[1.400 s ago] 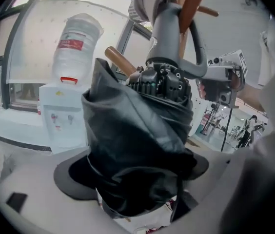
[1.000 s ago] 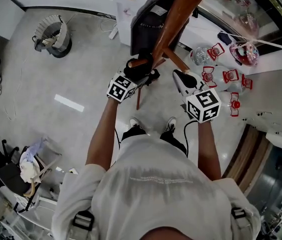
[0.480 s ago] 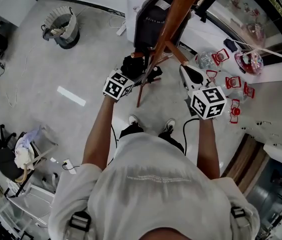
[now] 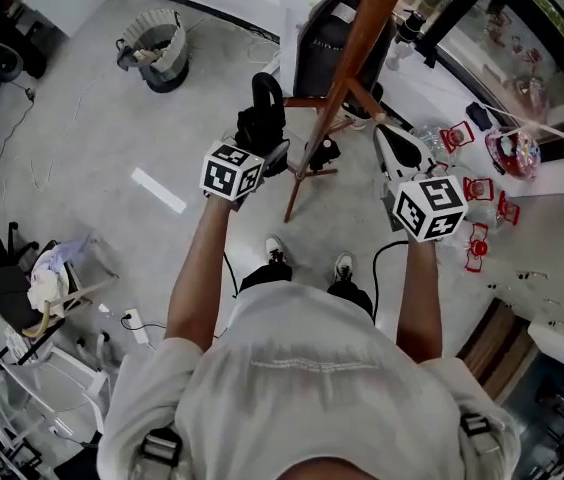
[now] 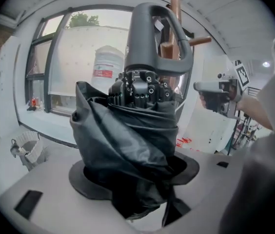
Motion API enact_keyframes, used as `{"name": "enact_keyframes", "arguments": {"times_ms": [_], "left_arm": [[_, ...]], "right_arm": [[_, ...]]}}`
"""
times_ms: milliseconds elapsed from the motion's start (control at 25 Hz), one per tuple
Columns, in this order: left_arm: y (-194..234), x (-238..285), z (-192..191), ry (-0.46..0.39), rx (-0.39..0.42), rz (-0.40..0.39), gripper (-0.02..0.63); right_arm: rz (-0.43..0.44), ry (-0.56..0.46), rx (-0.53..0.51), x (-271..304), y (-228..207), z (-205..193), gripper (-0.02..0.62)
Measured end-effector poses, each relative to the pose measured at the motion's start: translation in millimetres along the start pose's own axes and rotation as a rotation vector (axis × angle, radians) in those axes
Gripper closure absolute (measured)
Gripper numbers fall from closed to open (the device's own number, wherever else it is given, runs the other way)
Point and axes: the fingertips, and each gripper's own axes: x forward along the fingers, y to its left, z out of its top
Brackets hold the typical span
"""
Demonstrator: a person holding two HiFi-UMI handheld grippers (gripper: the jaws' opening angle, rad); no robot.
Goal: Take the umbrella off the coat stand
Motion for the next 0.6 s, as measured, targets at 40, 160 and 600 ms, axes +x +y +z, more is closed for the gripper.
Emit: {"name": "enact_keyframes", "arguments": {"times_ms": [40,160,600], "left_arm": [[1,-7,3,-0.015,-0.029,0.020,0.305],[5,-32,11,-0.059,-0.091,0.107,0.305],[-38,-129,23,-0.172,-0.140,0.386,0.305]], "right_arm": [[0.007,-0.012,-0.006,-2,0,4,0.571],[0.042,-0.039,-0.028,-9,0,15,0.571],[0.227,-0.109,-0.127,-30,14,50,0.571]]}}
